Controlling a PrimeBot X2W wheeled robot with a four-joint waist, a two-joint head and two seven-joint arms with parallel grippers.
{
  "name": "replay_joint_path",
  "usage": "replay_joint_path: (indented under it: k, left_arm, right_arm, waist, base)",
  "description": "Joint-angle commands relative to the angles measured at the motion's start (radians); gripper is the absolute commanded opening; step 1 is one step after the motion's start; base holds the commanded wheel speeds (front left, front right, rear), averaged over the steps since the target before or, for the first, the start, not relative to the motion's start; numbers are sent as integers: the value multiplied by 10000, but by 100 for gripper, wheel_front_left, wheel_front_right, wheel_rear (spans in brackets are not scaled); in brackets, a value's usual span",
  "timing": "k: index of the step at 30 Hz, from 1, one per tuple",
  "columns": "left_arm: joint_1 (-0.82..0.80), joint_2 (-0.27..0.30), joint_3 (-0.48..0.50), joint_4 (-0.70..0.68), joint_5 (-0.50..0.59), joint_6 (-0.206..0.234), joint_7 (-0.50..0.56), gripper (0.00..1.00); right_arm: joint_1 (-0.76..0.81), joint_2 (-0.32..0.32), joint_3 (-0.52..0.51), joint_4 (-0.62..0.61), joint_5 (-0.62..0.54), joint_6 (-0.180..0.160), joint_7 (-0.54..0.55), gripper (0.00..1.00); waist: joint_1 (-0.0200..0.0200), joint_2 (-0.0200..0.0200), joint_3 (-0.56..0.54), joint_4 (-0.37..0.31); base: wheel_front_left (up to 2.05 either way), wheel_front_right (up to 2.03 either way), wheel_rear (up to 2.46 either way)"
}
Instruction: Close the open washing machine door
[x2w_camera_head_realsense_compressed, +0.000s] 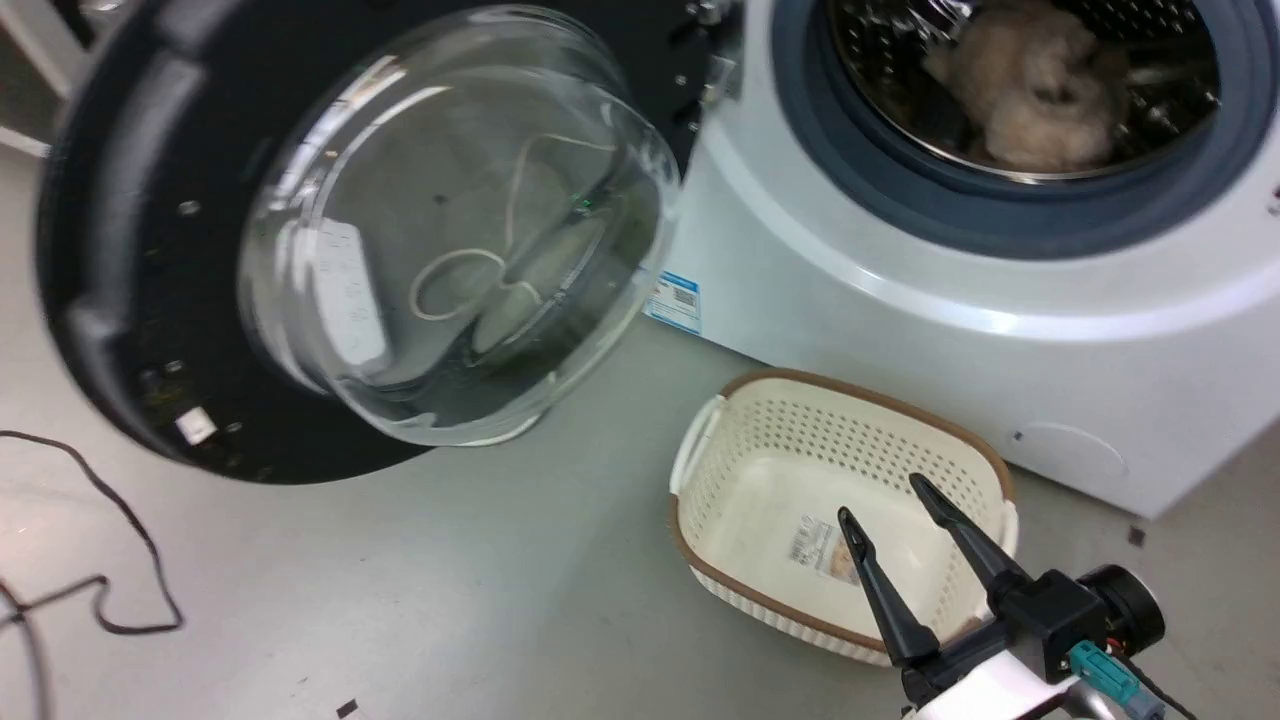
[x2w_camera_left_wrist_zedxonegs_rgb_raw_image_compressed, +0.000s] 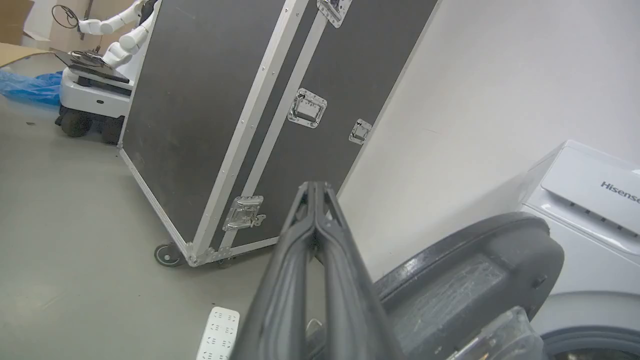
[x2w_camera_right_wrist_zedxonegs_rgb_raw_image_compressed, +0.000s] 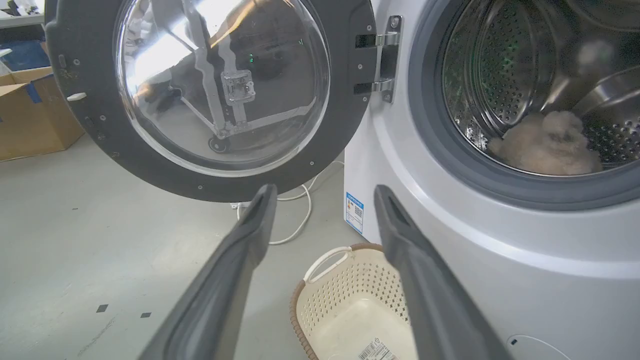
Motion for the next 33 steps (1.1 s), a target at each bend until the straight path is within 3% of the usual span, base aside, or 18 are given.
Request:
replay_joint_path:
  k: [1,4,5,6,8,15,25,33]
  left_arm:
    - [-385,119,160,574,-579,37,613,0]
    - [-835,291,511,1475,-1464,240,1544,0]
    - [-1184,431,864,2291,-2311,513,2505,0]
    - [-1184,431,864,2291,-2311,513,2505,0]
    - [-1531,592,1309,3118,-3445,854,3877,0]
    - [-1442,680,1453,3417,-4514,820,5607,0]
    - [-48,-56,1177,2402,-5859,510,8193,0]
    - [1634,-1414,878,129,-7068,689,9936,0]
  right_arm:
    - [-145,-92,31,-15,24,6,-74,100]
    - [-206,-144,63,-1,50,6,-74,100]
    - [-269,-185,105,14,78,6,-74,100]
    - [-269,-185,105,14,78,6,-74,100]
    - [-353,-225,130,20,112,6,-74,100]
    - [-334,-251,121,34,147,6,-74,100]
    - [-182,-58,141,200,185,6,-74,100]
    - [-55,150,24,268,186,6,-74,100]
  waist:
    - [-2,0,267,-314]
    - [-2,0,344,-479]
    - [-2,0,396,-643]
    - [-2,0,396,-643]
    - [-2,0,450,-835]
    - [-2,0,415,-988]
    - [-2,0,-230,-1013]
    - [-2,0,-837,-1331]
  base:
    - [0,0,0]
    - [0,0,0]
    - [0,0,0]
    - [0,0,0]
    - [0,0,0]
    - [0,0,0]
    - [0,0,0]
    - [0,0,0]
